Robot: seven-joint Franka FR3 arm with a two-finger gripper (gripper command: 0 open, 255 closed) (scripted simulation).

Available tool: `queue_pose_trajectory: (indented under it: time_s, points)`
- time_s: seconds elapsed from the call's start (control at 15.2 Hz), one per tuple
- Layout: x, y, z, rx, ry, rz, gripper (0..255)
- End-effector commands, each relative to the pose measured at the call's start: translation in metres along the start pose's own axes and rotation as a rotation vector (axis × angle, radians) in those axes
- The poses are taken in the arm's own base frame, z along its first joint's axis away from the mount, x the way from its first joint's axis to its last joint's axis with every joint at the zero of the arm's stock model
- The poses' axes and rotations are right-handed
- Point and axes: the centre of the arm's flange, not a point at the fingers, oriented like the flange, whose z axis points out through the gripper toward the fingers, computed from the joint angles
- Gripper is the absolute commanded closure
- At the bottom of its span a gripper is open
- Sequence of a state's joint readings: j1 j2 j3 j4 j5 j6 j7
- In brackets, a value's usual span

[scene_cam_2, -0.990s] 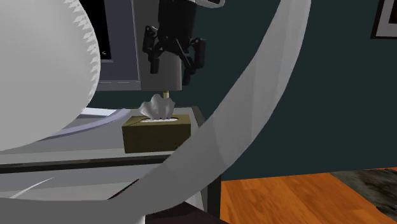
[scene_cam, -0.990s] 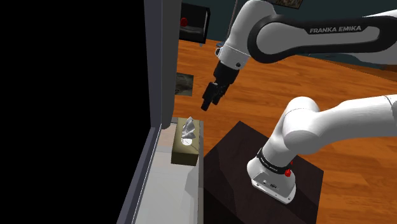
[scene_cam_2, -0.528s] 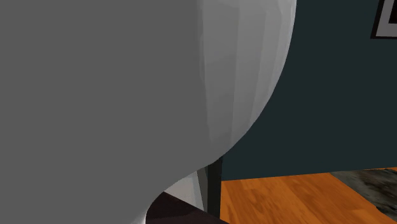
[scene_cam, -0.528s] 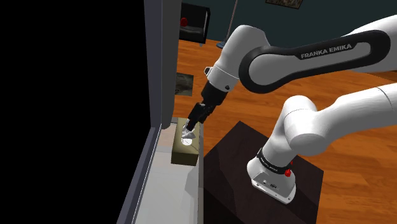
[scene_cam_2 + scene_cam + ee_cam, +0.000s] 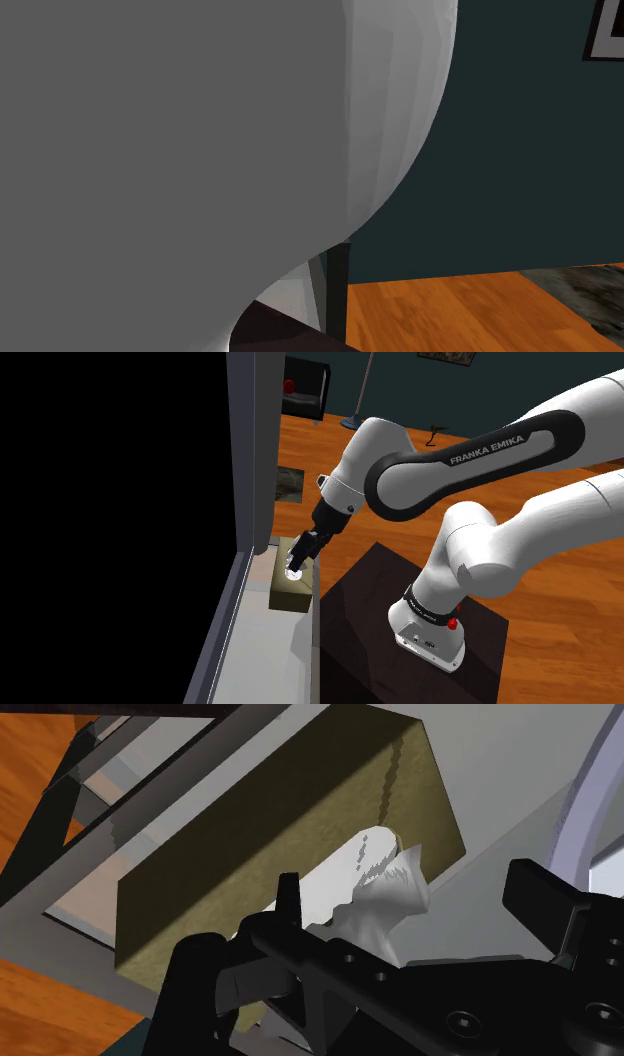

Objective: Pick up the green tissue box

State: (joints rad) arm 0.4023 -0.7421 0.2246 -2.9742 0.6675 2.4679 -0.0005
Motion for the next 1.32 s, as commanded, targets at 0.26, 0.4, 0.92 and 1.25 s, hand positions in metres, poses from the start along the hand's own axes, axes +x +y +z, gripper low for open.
queue_pose_trajectory:
  time_s: [0.26, 0.4, 0.92, 1.25]
  points:
    - [-0.001, 0.002, 0.004, 0.0, 0.001, 0.0, 255]
    - [-0.002, 0.002, 0.004, 0.0, 0.001, 0.0, 255]
    - [0.003, -0.006, -0.016, 0.0, 0.001, 0.0, 255]
    - [0.007, -0.016, -0.04, 0.0, 0.001, 0.0, 255]
